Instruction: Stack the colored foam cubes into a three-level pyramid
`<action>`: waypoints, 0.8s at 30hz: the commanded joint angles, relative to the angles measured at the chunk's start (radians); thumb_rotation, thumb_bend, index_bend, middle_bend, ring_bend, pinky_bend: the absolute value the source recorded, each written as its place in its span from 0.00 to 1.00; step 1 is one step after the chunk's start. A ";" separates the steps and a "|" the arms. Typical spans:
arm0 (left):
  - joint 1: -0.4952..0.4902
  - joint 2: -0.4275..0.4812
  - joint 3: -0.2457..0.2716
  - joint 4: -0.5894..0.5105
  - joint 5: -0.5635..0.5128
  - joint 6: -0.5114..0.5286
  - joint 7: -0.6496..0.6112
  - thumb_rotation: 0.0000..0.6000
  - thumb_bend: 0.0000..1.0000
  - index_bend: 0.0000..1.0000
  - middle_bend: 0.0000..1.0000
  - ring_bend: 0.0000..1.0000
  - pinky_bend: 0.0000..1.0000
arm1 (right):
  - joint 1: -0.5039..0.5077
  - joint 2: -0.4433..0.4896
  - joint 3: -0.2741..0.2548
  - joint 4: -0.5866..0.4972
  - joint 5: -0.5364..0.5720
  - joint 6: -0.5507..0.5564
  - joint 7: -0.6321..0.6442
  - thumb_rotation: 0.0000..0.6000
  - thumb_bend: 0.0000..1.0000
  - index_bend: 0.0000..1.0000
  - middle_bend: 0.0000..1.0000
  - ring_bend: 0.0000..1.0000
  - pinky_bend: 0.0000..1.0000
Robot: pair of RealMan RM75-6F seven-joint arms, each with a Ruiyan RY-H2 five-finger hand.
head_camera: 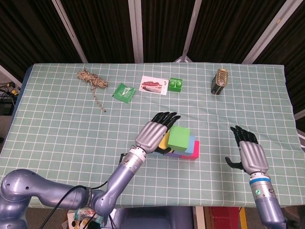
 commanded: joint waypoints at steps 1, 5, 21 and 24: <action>0.001 0.000 0.000 -0.001 -0.001 -0.001 -0.002 1.00 0.28 0.00 0.02 0.00 0.00 | 0.000 0.000 0.000 0.000 0.000 0.000 -0.001 1.00 0.31 0.00 0.00 0.00 0.00; 0.004 0.001 0.001 -0.004 0.002 0.000 -0.005 1.00 0.28 0.00 0.02 0.00 0.00 | 0.000 -0.001 0.000 0.001 0.000 0.000 -0.002 1.00 0.31 0.00 0.00 0.00 0.00; 0.058 0.074 0.017 -0.125 0.064 0.034 -0.037 1.00 0.20 0.00 0.01 0.00 0.00 | 0.000 -0.004 0.000 0.007 -0.001 0.006 -0.011 1.00 0.31 0.00 0.00 0.00 0.00; 0.079 0.105 0.025 -0.164 0.088 0.055 -0.038 1.00 0.20 0.00 0.01 0.00 0.00 | 0.000 -0.004 0.000 0.007 -0.002 0.007 -0.013 1.00 0.31 0.00 0.00 0.00 0.00</action>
